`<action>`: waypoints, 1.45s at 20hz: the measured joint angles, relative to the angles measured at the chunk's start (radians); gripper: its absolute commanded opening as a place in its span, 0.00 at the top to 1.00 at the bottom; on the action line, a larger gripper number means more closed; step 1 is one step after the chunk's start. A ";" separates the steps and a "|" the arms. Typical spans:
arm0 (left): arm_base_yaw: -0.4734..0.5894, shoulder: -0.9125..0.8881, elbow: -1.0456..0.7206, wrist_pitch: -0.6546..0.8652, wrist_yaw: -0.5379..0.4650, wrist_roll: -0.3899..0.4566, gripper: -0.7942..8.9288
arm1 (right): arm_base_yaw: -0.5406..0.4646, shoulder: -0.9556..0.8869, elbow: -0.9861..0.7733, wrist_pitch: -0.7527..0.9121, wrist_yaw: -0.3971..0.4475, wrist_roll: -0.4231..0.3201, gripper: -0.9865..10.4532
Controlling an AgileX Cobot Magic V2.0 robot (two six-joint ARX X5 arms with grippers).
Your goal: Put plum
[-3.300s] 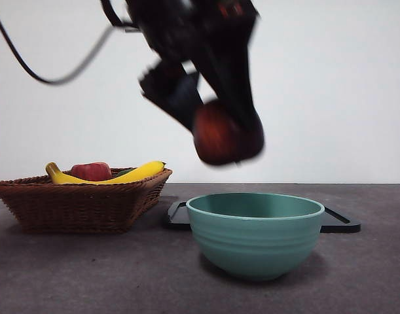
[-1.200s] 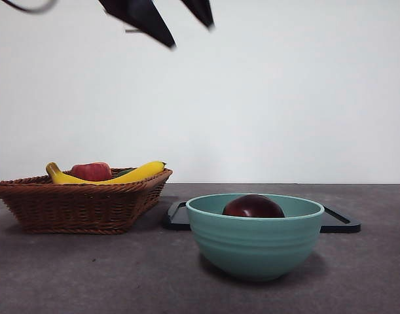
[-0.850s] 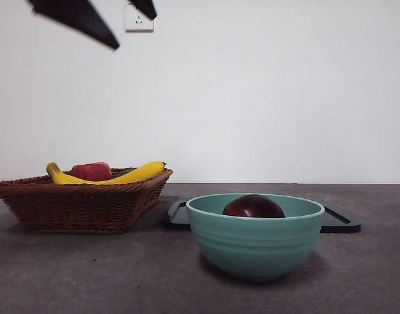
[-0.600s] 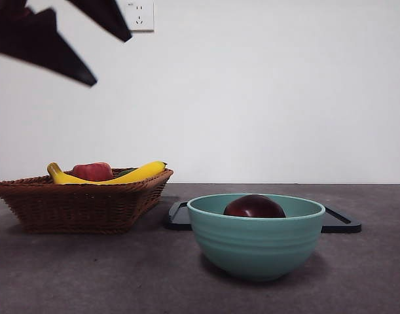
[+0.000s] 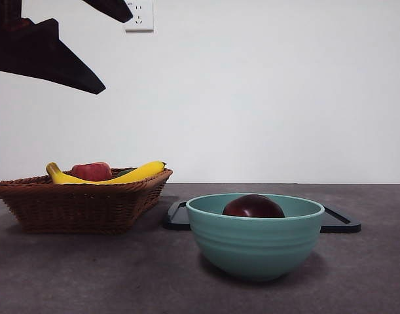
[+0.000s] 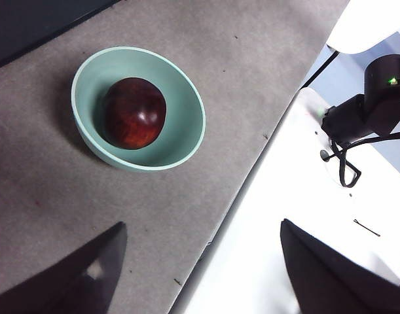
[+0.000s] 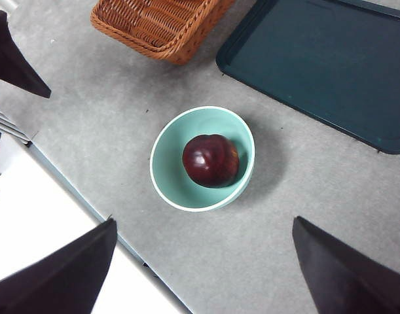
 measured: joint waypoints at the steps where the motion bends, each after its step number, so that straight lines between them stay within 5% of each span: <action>1: 0.000 0.000 0.000 0.000 0.000 0.000 0.53 | 0.000 0.004 0.000 0.000 0.012 0.009 0.54; 9: 0.000 0.000 0.000 0.006 0.001 0.000 0.53 | 0.058 0.143 -0.163 0.232 0.026 0.131 0.57; 23: 0.000 0.000 0.000 0.007 0.003 0.003 0.53 | 0.338 0.534 -0.200 0.570 0.387 0.272 0.75; 29: 0.000 0.000 0.000 0.007 0.003 0.003 0.53 | 0.372 0.611 -0.200 0.624 0.405 0.296 0.81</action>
